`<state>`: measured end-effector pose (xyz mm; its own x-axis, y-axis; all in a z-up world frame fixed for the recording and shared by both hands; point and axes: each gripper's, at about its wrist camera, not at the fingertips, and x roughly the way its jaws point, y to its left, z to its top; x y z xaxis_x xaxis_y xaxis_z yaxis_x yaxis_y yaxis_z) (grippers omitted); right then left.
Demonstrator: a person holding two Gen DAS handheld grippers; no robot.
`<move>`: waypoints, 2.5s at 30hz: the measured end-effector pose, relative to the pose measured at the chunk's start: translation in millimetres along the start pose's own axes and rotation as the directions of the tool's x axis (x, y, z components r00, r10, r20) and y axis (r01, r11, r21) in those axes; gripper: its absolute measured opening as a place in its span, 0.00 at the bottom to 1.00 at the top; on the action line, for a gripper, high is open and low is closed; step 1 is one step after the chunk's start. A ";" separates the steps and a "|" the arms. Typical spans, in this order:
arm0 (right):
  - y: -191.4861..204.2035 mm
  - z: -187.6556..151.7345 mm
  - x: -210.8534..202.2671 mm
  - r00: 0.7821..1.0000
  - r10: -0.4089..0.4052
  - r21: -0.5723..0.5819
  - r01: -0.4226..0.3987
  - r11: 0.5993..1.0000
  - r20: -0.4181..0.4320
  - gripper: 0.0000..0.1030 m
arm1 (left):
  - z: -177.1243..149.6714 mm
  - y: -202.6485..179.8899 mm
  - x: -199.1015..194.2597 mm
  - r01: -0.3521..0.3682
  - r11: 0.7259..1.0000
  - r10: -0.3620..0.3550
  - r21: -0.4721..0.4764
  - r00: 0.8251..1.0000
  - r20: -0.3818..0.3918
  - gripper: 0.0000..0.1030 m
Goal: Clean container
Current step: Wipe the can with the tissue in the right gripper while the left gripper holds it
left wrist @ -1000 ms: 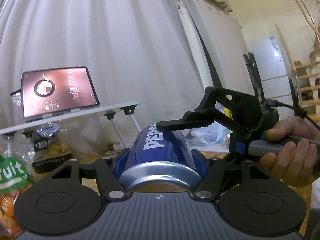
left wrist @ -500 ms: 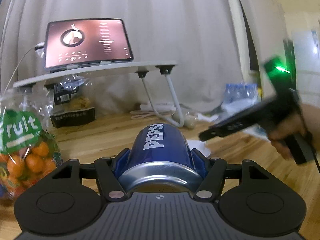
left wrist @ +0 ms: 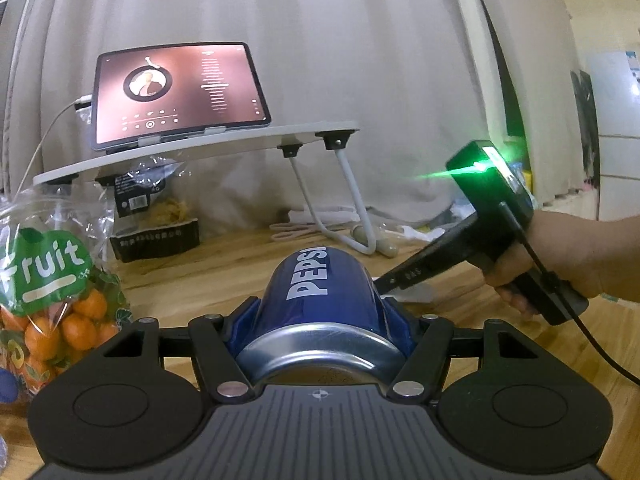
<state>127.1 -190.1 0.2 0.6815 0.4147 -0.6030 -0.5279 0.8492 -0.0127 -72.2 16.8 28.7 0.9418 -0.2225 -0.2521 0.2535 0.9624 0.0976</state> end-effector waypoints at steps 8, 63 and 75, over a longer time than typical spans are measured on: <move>21.5 11.2 -94.0 0.941 0.257 0.058 -0.276 0.959 0.221 0.10 | 0.5 -5.9 1.3 0.000 0.999 0.001 0.036 1.000 -0.004 0.66; 84.7 -2.2 -125.8 0.923 0.306 -0.127 -0.283 0.951 0.232 0.11 | -1.1 -13.9 -4.9 0.007 0.997 -0.008 0.080 1.000 0.016 0.65; 117.6 -29.6 -162.2 0.873 0.452 -0.225 -0.410 0.884 0.185 0.11 | -1.4 -15.0 -5.8 0.003 0.996 -0.004 0.086 1.000 0.018 0.65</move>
<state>-60.5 -167.2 72.9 0.4496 0.8063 -0.3844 -0.8602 0.5068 0.0569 -81.8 3.9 27.3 0.9445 -0.2295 -0.2352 0.2742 0.9449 0.1790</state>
